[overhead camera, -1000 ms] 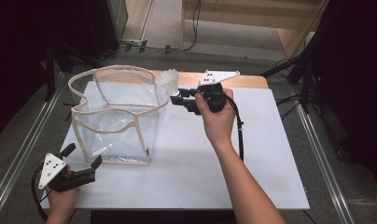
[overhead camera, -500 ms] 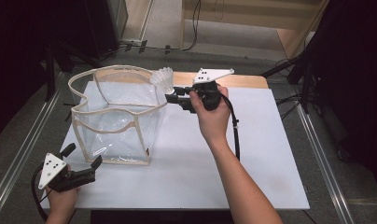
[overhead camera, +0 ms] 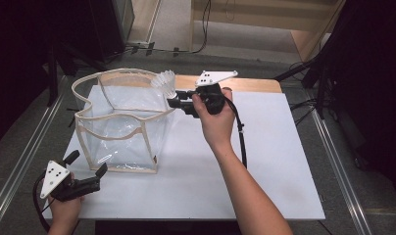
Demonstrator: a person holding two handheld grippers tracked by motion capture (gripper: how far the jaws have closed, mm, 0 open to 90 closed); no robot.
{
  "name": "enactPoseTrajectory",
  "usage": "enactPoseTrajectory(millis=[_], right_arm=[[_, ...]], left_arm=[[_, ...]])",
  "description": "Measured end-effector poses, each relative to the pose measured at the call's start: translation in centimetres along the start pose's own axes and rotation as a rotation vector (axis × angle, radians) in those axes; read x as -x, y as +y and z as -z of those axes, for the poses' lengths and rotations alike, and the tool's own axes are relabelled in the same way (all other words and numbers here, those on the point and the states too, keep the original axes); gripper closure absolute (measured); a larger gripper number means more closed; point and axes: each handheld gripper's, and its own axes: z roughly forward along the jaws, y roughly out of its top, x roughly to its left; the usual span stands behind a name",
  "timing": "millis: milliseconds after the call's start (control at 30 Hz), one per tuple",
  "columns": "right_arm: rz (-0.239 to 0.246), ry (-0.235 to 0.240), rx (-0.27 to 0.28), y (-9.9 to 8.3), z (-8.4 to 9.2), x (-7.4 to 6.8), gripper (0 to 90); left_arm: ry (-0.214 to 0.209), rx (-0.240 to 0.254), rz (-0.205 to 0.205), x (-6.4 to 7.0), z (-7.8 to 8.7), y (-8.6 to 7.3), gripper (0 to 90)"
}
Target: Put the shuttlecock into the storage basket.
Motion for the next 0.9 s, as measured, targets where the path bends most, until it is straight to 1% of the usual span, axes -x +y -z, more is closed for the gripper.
enactPoseTrajectory(millis=[233, 267, 300, 333, 367, 400, 433, 467, 567, 633, 700, 767, 800, 833, 867, 900], right_arm=[[0.003, 0.007, -0.012, 0.2, -0.8, -0.1, 61.8], [-0.001, 0.009, -0.011, 0.2, -0.8, 0.0, 59.1], [-0.008, 0.027, -0.009, 0.2, -0.9, 0.0, 49.8], [-0.011, 0.057, -0.008, 0.1, -0.9, 0.1, 41.8], [-0.014, 0.075, -0.007, 0.0, -0.8, 0.1, 36.9], [-0.015, 0.072, -0.002, 0.0, -0.7, 0.1, 33.8], [-0.013, 0.051, -0.003, -0.1, -0.4, 0.0, 28.3], [-0.013, 0.051, -0.003, -0.1, -0.4, 0.0, 28.3], [-0.009, 0.031, 0.004, -0.2, 0.2, 0.0, 21.7], [-0.002, 0.021, 0.0, -0.3, 0.6, -0.1, 13.8], [0.009, 0.002, -0.003, -0.4, 0.9, -0.2, 9.7], [0.023, -0.024, -0.001, -0.7, 1.3, -0.3, 8.1], [0.032, -0.032, -0.001, -0.8, 1.5, -0.4, 4.0], [0.039, -0.03, -0.003, -1.0, 1.5, -0.5, 0.0], [0.045, -0.041, -0.004, -1.1, 1.6, -0.6, 0.0], [0.056, -0.05, -0.018, -1.5, 1.8, -0.8, 0.0]], left_arm=[[0.0, 0.0, -0.001, 0.0, 0.0, 0.0, 0.0], [0.001, 0.001, -0.001, 0.0, 0.0, 0.0, 0.0], [0.001, 0.001, -0.002, 0.0, 0.0, 0.0, 0.0], [0.001, 0.0, -0.003, 0.0, 0.0, 0.0, 0.0], [0.001, 0.0, -0.004, 0.0, 0.0, 0.0, 0.0], [0.0, 0.001, -0.002, 0.0, 0.0, 0.0, 0.0], [0.0, 0.001, -0.002, 0.0, 0.0, 0.0, 0.0], [0.0, 0.001, -0.001, 0.0, 0.0, 0.0, 0.0], [0.001, 0.002, -0.001, 0.0, 0.0, 0.0, 0.0], [0.002, 0.0, -0.002, 0.0, 0.0, 0.0, 0.0], [0.001, 0.001, -0.002, 0.0, 0.0, 0.0, 0.0], [0.002, -0.001, -0.004, 0.0, 0.0, 0.0, 0.0], [0.002, -0.002, -0.005, 0.0, 0.0, 0.0, 0.0], [0.002, -0.002, -0.004, 0.0, 0.0, 0.0, 0.0], [0.002, -0.002, -0.004, 0.0, 0.0, 0.0, 0.0], [0.002, -0.002, -0.004, 0.0, 0.0, 0.0, 0.0]])
